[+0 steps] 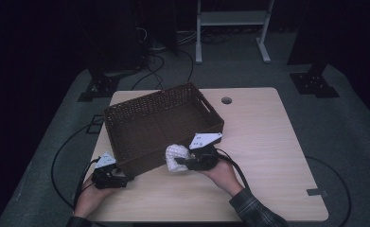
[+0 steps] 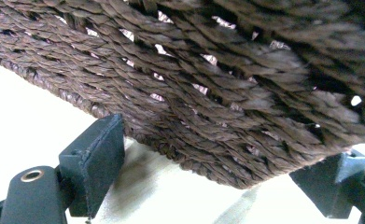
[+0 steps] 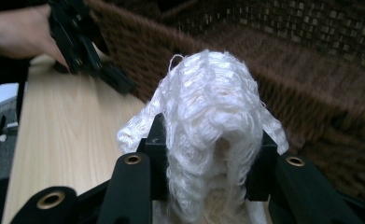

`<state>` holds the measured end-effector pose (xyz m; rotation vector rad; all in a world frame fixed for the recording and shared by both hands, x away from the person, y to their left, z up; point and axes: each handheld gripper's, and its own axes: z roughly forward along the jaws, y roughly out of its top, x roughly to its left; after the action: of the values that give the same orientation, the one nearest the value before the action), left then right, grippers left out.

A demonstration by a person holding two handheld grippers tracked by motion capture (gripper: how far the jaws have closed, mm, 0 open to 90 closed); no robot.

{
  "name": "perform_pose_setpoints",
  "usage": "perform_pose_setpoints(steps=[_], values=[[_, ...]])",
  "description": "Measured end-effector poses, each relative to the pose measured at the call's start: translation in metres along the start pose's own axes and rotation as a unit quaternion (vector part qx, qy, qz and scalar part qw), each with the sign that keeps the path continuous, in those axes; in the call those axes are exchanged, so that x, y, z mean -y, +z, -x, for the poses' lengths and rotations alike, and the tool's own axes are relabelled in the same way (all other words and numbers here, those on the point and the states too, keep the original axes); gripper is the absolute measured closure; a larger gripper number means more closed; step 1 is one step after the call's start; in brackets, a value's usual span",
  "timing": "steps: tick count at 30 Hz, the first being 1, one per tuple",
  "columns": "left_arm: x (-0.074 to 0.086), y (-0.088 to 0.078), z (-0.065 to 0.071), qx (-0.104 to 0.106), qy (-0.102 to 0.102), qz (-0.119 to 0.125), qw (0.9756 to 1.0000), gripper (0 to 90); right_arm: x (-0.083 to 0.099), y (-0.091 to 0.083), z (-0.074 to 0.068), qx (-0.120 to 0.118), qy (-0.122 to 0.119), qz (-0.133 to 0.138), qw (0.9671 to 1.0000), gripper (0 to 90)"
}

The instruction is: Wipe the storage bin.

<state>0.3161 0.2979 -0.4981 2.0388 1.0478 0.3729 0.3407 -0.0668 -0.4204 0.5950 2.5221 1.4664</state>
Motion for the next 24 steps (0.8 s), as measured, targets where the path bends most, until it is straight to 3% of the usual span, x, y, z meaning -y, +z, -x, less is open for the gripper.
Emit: perform_pose_setpoints(steps=[8,24], values=[[0.000,0.000,0.000,0.000,0.000,0.000,1.0000,15.6,-0.014,-0.006,-0.004,-0.006,-0.010,0.026,0.9996,61.8],[0.000,0.000,0.000,0.000,0.000,0.001,1.0000,15.6,0.004,0.023,-0.004,-0.016,-0.006,-0.019,0.9997,61.9]])
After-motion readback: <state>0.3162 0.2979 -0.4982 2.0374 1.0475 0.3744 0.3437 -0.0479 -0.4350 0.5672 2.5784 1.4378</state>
